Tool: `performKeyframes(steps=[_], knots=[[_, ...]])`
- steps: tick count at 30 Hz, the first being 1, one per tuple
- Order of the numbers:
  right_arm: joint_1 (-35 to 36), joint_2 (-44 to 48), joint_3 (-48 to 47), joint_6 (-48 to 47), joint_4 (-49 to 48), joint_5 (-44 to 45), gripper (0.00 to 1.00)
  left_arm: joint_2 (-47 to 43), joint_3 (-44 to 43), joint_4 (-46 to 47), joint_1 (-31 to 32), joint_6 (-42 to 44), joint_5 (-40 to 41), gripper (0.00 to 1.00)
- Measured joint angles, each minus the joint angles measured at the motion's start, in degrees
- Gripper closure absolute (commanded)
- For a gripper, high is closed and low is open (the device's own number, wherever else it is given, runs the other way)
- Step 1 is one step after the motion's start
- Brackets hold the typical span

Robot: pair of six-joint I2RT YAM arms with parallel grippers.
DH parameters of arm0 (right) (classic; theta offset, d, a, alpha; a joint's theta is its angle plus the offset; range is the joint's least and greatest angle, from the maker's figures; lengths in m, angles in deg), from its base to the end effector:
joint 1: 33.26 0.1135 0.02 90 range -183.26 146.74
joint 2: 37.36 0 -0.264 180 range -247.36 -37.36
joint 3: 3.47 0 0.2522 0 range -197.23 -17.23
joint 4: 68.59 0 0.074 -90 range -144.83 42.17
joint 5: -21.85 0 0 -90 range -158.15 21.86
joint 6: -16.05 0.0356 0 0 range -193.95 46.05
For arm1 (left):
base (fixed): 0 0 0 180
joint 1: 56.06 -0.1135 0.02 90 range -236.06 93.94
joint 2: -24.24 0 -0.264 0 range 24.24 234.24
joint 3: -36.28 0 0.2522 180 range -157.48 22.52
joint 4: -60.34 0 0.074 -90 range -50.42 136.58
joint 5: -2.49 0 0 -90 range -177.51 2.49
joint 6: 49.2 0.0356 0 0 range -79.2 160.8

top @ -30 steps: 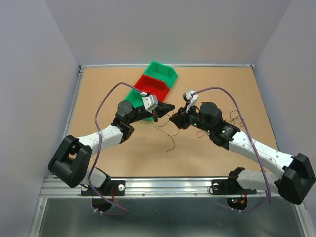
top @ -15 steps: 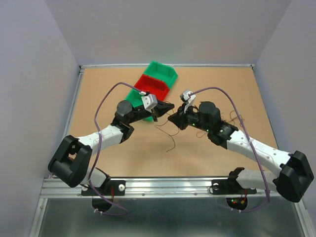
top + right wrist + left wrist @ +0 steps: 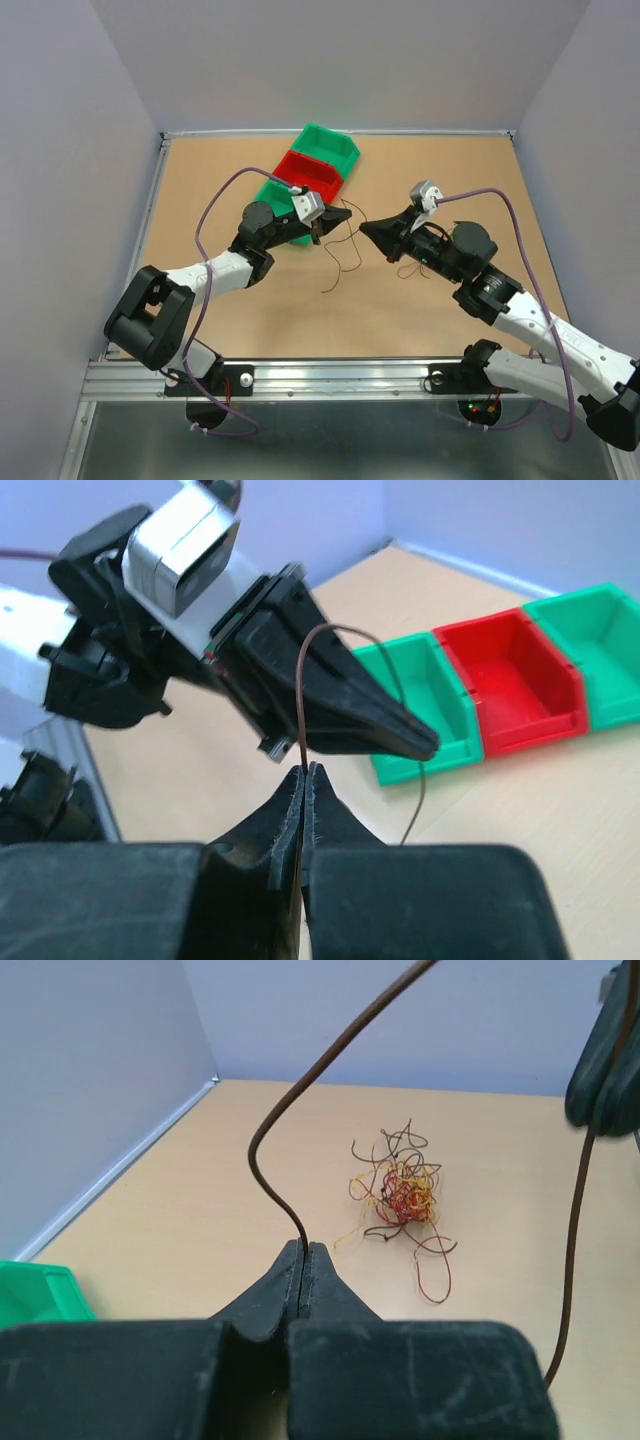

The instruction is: Untangle the cables

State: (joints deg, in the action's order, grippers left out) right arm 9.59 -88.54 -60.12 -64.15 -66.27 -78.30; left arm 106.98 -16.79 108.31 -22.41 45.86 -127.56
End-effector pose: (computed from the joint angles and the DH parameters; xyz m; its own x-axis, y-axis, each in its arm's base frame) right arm 0.1529 0.1504 0.3492 -0.0962 0.1393 -0.9856 -0.7936 0.5869 0.1604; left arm 0.2386 -0.1864 0.2823 0.3426 -0.1470 -0.9279 0.9060 0.3129 0.2850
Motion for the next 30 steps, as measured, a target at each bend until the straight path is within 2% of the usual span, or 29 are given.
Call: performKeyframes(steps=[5,13,17,18,22,30], knots=[[0.0,3.02,1.7,0.35,-0.55,7.45,0.99,0.57,-0.22,-0.85,0.0,0.9,-0.85,1.0],[0.0,0.33,1.73,0.72,-0.37,20.0,0.99,0.57,-1.22,-2.62,0.0,1.99,-1.09,1.0],[-0.02,-1.31,1.7,0.83,0.66,23.91,0.99,0.68,-1.38,-2.89,0.0,1.97,-3.21,0.88],[0.0,-1.46,1.7,0.92,0.76,24.72,0.99,0.81,-1.68,-2.99,0.0,1.9,-4.17,0.79],[0.0,-1.33,1.7,0.96,0.76,25.16,0.99,1.73,-2.89,-3.02,0.02,1.51,-6.21,0.63],[0.0,-0.9,1.7,1.01,0.57,22.08,0.99,3.39,-3.06,-3.37,0.31,1.4,-8.0,0.59]])
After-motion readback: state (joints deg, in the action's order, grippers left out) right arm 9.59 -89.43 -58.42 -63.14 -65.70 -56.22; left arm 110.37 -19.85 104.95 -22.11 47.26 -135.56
